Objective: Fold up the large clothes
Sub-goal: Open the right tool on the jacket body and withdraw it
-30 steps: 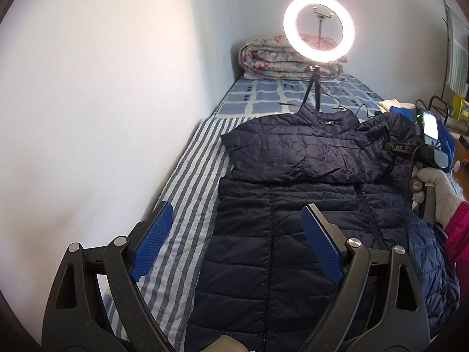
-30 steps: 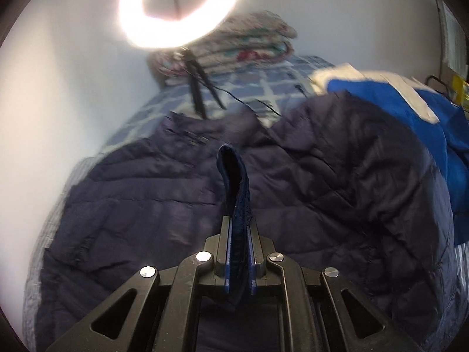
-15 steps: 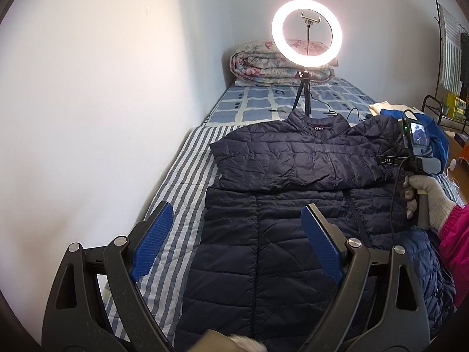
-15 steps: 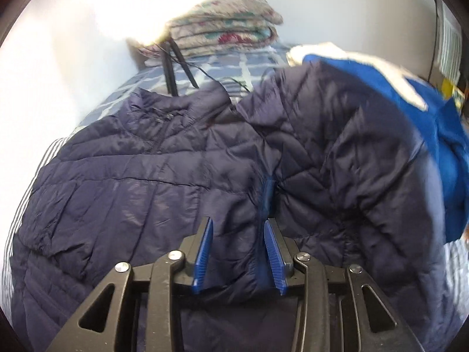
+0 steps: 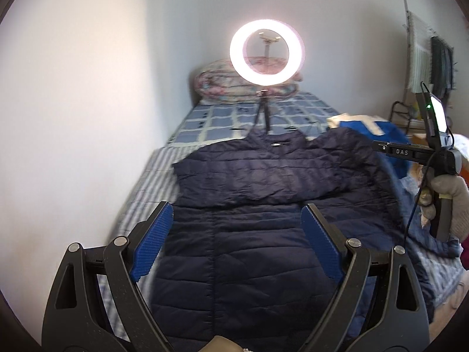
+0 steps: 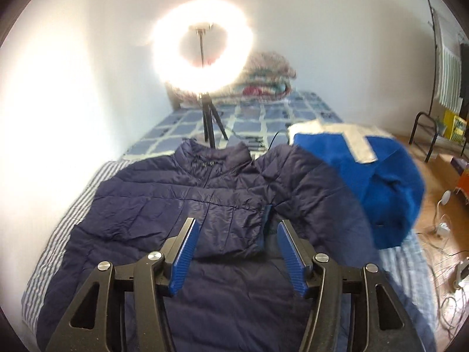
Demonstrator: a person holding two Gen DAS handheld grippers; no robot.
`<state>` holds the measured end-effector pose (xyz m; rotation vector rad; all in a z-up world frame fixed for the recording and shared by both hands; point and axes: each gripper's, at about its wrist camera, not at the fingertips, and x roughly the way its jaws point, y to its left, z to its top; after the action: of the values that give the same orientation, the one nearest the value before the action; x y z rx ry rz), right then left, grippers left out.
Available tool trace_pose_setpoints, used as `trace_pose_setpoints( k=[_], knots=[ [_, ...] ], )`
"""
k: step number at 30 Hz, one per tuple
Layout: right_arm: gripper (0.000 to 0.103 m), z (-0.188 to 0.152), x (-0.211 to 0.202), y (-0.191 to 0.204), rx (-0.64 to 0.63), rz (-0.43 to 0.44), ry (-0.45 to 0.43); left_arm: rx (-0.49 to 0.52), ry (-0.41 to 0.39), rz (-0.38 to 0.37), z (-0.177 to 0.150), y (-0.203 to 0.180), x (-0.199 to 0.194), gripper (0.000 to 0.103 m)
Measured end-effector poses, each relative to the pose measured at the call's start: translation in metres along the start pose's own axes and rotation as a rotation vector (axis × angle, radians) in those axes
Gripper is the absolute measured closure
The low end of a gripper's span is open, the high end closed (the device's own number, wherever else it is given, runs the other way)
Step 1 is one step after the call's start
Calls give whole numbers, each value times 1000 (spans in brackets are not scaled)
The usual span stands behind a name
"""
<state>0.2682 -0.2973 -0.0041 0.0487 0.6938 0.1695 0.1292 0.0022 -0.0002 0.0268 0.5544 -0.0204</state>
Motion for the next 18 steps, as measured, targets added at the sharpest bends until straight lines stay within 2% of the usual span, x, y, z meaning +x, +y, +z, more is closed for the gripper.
trace_pose_setpoints(
  k=[3, 4, 9, 13, 18],
  knots=[
    [40, -7, -38, -5, 15, -12, -17, -9, -17, -59, -1, -11, -4, 12],
    [35, -11, -52, -7, 29, -15, -28, -12, -12, -80, -2, -15, -4, 12],
    [32, -29, -104, -14, 59, -37, -30, 29, 2, -108, 0, -36, -4, 12],
    [13, -48, -149, -13, 49, -85, -42, 68, -6, -150, -1, -57, -8, 12],
    [8, -82, -203, -24, 84, -122, -70, 114, -4, -221, -1, -90, -10, 12]
  ],
)
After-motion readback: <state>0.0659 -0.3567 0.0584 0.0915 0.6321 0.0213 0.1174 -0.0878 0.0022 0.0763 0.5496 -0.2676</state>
